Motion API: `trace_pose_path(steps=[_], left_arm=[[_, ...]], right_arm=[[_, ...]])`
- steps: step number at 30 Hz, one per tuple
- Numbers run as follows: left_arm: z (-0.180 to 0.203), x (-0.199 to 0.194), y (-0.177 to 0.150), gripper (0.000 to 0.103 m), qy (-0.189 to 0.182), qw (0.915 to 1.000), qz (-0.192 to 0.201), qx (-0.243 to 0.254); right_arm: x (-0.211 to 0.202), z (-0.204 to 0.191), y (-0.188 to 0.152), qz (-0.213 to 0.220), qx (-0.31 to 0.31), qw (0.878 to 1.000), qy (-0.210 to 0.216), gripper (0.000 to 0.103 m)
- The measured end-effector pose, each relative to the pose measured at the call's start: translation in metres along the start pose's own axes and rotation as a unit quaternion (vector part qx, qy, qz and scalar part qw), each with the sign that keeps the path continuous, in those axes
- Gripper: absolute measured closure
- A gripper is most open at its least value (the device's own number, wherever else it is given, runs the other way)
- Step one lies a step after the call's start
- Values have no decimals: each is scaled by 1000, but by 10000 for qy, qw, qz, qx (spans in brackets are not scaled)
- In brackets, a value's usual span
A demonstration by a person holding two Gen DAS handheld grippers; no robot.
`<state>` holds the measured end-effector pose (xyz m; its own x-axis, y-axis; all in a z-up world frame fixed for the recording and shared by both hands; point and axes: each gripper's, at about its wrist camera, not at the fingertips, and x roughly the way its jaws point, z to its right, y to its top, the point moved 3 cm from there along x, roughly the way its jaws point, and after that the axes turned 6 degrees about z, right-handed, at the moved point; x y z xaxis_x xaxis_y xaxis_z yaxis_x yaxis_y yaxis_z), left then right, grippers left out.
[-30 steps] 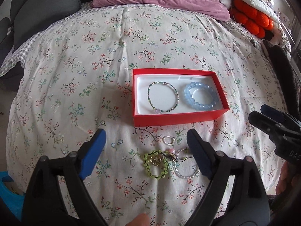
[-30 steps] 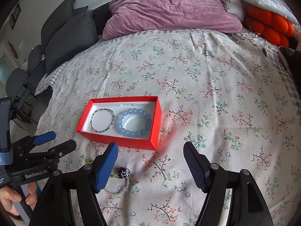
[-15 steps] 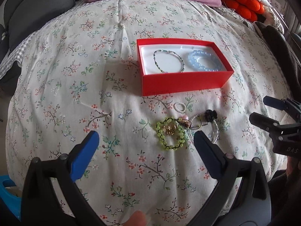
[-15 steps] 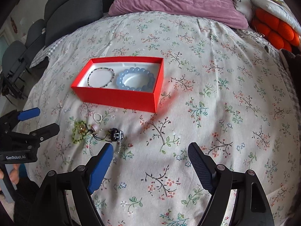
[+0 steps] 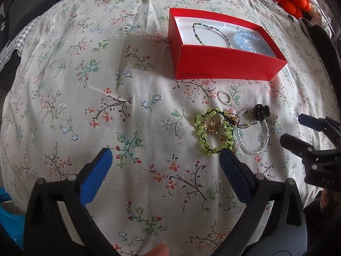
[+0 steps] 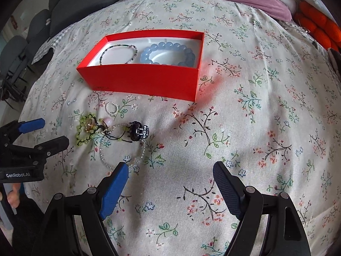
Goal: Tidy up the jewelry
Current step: 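Grasp the yellow-green beaded bracelet with the left tool while the right tool grasps the black hair clip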
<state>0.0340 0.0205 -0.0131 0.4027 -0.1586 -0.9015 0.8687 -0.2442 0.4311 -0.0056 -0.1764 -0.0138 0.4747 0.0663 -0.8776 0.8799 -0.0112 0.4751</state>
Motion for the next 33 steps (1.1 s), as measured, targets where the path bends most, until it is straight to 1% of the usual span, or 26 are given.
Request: trace_pose_path(steps=[3, 5, 6, 7, 8, 10, 11, 13, 16, 18, 21, 23, 26, 27, 29, 30, 31, 33], left_arm=[[4, 5, 1, 6, -122, 9999, -8, -56], [7, 10, 1, 17, -157, 9999, -41, -5], [9, 12, 0, 20, -153, 9998, -79, 32], [11, 15, -1, 26, -142, 9998, -133, 75], [13, 18, -3, 28, -125, 9997, -178, 125], [18, 19, -5, 31, -55, 9996, -132, 241], [20, 19, -5, 35, -70, 9995, -117, 282], [23, 18, -6, 39, -123, 9994, -117, 292], [28, 17, -7, 43, -169, 9993, -135, 291], [32, 13, -6, 44, -314, 9991, -113, 260], [38, 8, -3, 47, -455, 9985, -22, 300], [36, 11, 2, 58, -536, 9980, -56, 322], [40, 16, 4, 67, -551, 9978, -109, 354], [42, 16, 4, 68, -560, 9977, -96, 369], [46, 19, 5, 80, -605, 9974, -99, 367], [45, 20, 5, 84, -615, 9974, -105, 349], [45, 21, 5, 91, -560, 9978, -104, 343], [49, 23, 3, 91, -510, 9979, -122, 377]], right_arm=[[8, -2, 1, -35, 208, 9997, 81, 20], [14, -4, 2, -87, 276, 9995, 85, 21], [17, -6, 2, -75, 269, 9996, 60, 21], [18, -8, 3, -45, 233, 9997, 11, 23], [19, -10, 3, -23, 178, 9998, -41, 25], [21, -16, 3, 7, 80, 9999, -118, 32], [21, -18, 4, 16, 46, 9999, -144, 33], [22, -23, 4, 13, -37, 9999, -157, 36], [24, -31, 2, 9, -196, 9996, -195, 38], [24, -34, 2, 15, -274, 9994, -205, 39], [23, -37, 4, 58, -276, 9996, -95, 45], [22, -34, 6, 102, -258, 9996, 22, 48], [22, -33, 12, 169, -208, 9995, 161, 50], [22, -33, 14, 192, -190, 9994, 196, 51], [22, -33, 18, 240, -170, 9991, 292, 53], [22, -34, 20, 267, -175, 9989, 351, 53], [23, -35, 22, 293, -190, 9986, 407, 55], [25, -40, 26, 314, -231, 9980, 498, 59]])
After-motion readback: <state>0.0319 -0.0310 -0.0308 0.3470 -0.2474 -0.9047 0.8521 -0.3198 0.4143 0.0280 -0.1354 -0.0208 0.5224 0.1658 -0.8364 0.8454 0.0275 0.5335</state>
